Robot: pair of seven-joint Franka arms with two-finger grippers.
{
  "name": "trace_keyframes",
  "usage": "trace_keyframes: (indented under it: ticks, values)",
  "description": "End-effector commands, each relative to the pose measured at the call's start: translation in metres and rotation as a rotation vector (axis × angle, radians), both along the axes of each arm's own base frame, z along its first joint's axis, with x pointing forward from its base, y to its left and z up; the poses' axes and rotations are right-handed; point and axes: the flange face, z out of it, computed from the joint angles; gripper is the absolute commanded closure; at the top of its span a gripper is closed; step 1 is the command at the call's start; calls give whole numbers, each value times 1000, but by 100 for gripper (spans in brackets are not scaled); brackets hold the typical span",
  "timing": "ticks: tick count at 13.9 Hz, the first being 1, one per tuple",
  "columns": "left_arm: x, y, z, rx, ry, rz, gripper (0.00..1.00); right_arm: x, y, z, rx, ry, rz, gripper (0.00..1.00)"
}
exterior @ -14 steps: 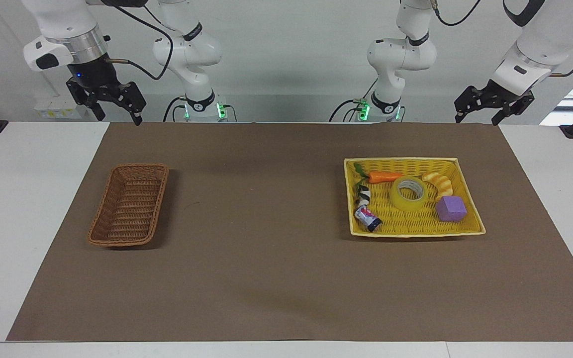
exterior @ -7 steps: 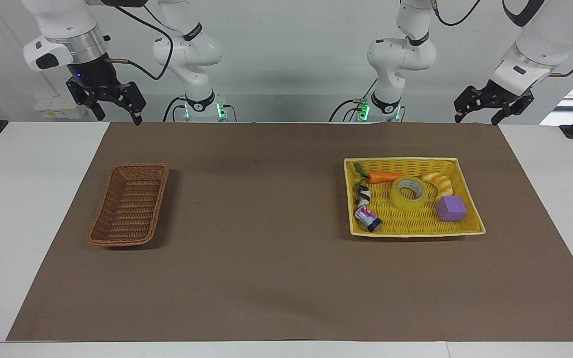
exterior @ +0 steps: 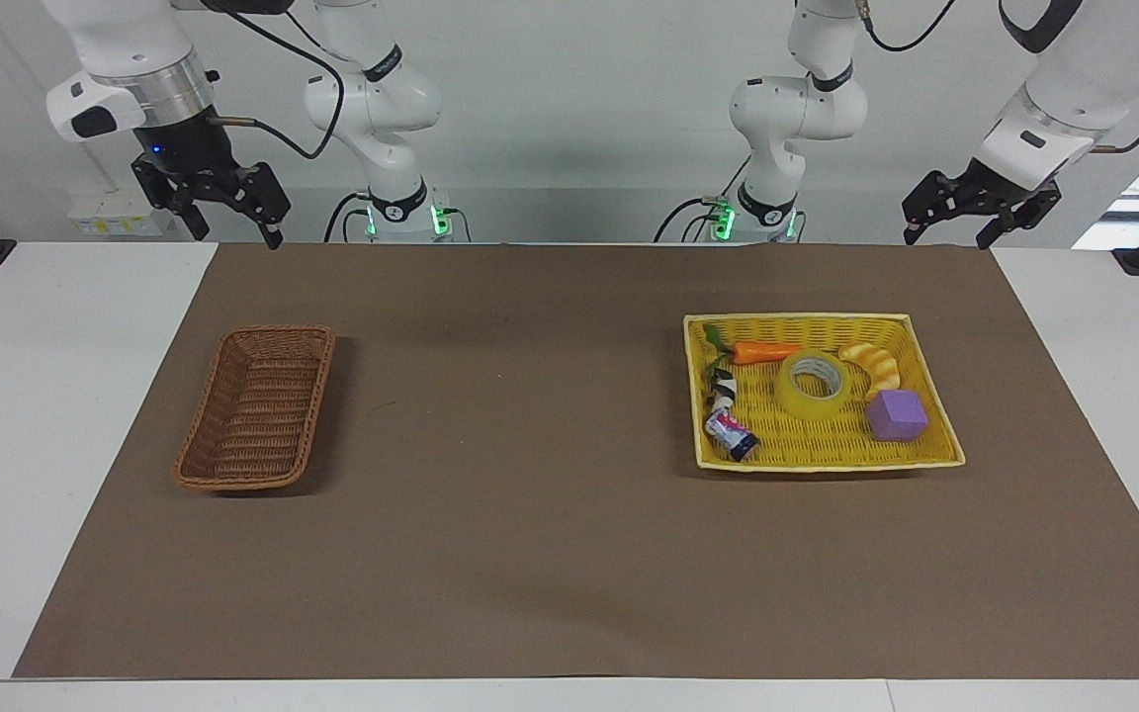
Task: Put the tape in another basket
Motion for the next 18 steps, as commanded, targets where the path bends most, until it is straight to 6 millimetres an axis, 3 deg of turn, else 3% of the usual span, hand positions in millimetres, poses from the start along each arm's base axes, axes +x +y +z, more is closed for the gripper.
trace_keyframes:
  ticks: [1,18]
  values:
    - [-9,2,0,-6,9,-2,0,-5,-1,1,17,2,13,0]
    - [-8,5,-5,-10,-32,29,0,-5,-1,1,17,2,13,0]
